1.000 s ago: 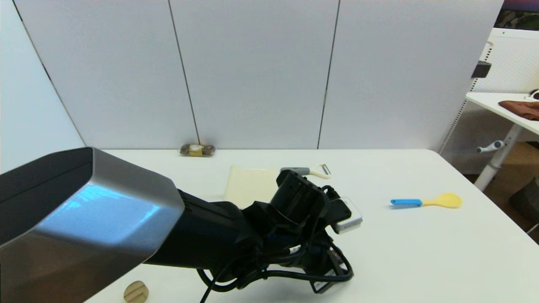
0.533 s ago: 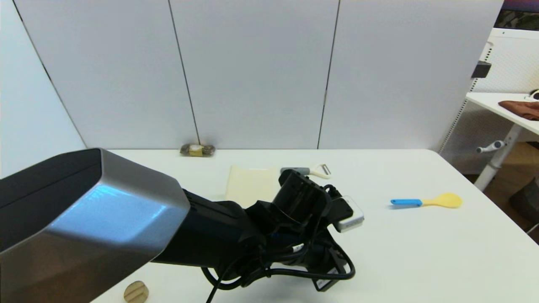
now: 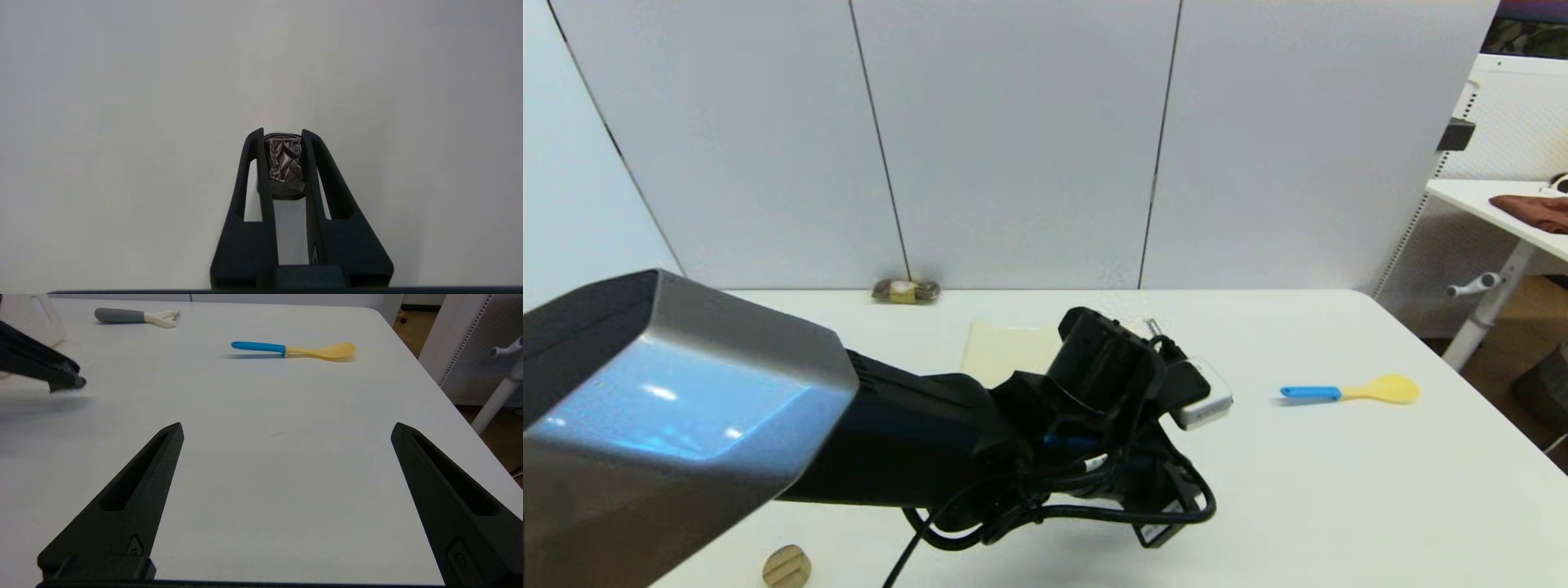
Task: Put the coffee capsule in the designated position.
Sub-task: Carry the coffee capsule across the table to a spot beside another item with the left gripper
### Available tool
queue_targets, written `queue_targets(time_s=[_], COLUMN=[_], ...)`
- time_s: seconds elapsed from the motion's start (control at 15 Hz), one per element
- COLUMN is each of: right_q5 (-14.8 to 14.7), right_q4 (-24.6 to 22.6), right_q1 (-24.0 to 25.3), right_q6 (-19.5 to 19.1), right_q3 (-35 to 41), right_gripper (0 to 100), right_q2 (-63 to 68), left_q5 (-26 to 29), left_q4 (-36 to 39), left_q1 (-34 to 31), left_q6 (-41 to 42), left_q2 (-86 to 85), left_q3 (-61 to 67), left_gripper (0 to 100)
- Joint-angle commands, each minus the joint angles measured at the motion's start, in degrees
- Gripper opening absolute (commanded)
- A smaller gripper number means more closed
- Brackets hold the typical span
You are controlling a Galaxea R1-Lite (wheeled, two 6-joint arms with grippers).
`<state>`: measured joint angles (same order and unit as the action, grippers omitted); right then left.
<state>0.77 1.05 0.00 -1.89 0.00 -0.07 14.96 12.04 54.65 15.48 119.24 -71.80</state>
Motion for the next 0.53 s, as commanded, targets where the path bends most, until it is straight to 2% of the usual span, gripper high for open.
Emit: queue_targets(time_s=[0.07, 0.33, 0.53], right_q5=[0.02, 0.02, 0.02], right_q4=[0.01, 0.01, 0.01], right_q1=[0.00, 0.00, 0.00], right_q6=[-0.04, -0.04, -0.04], right_q3=[0.00, 0.00, 0.00], right_gripper=[100, 100, 100], right_q2=[0.07, 0.07, 0.07], left_q5=[0.07, 0.07, 0.07], left_q4=[-0.18, -3.34, -5.45], left_q1=[-2.00, -11.06, -22.39], left_q6=[0.07, 0.60, 0.51], left_q2=[-5.07, -14.21, -20.01], left_q3=[-2.03, -4.22, -3.87], left_gripper=[0, 0, 0])
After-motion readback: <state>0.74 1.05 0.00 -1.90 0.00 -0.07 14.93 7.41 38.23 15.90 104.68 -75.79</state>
